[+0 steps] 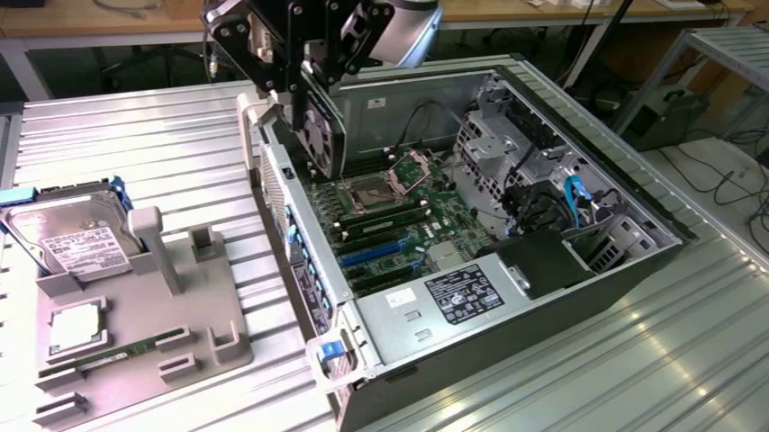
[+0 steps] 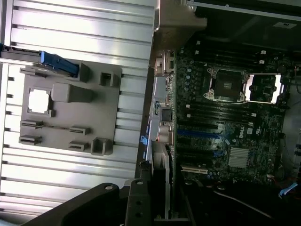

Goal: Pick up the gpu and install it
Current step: 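Pick up the gpu and move the gpu toward the slot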

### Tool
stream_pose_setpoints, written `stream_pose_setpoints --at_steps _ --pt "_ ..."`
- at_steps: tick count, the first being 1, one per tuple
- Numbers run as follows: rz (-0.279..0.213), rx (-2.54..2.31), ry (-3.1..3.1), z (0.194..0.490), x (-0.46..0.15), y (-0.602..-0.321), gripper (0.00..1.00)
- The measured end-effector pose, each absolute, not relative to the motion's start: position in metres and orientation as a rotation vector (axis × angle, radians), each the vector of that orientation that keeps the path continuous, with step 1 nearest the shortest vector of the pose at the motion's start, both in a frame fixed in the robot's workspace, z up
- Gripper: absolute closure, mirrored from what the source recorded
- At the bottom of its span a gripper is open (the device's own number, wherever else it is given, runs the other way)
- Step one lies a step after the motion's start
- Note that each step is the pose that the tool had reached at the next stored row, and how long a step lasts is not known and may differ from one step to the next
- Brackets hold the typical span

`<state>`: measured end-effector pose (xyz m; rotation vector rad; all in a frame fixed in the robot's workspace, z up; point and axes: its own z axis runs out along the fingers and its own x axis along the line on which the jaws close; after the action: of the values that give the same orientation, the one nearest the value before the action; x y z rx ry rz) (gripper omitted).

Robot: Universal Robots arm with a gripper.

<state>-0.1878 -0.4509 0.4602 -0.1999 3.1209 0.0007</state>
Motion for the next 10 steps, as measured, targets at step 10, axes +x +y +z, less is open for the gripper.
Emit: stream_pose_setpoints --at_steps 10 --pt "0.001 -0.200 3.121 0.460 -0.175 -0.451 0.72"
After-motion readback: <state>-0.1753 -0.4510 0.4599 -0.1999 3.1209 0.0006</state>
